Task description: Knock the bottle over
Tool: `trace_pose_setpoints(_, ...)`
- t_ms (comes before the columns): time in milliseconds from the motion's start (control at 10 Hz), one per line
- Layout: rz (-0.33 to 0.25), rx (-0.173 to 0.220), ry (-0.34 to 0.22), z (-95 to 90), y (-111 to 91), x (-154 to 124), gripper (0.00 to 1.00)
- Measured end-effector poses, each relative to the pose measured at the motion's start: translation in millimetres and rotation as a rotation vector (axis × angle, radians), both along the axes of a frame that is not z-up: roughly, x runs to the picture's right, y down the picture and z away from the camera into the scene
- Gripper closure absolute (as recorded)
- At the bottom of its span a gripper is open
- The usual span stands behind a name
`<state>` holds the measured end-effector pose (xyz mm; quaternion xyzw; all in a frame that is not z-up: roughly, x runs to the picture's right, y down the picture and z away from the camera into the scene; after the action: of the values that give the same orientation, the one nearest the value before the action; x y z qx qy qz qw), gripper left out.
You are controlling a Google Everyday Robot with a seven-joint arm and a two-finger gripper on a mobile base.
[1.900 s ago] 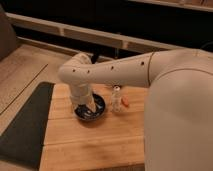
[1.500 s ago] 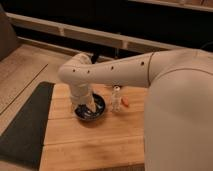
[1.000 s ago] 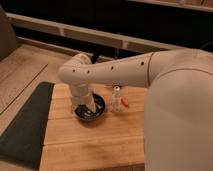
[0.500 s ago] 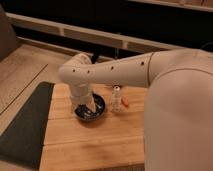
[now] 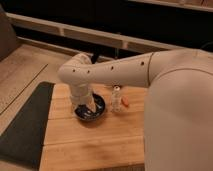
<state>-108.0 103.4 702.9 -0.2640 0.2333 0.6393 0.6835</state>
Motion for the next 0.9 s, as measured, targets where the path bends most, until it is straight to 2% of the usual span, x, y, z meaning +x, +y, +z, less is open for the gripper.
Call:
trace_pose_setpoints(200, 0.001, 0.001, -0.003, 0.0, -0.1, -1.2, 0.35)
trace_pose_setpoints(400, 0.030, -0.002, -0.018, 8.1, -4.2, -11.6, 0.35)
trace_pose_setpoints(600, 0.069, -0.042, 0.057, 24.1, -8.1, 13.8, 0.35)
trace_pose_setpoints(900, 0.089, -0.086, 0.165, 36.5, -18.7, 55.8, 0.35)
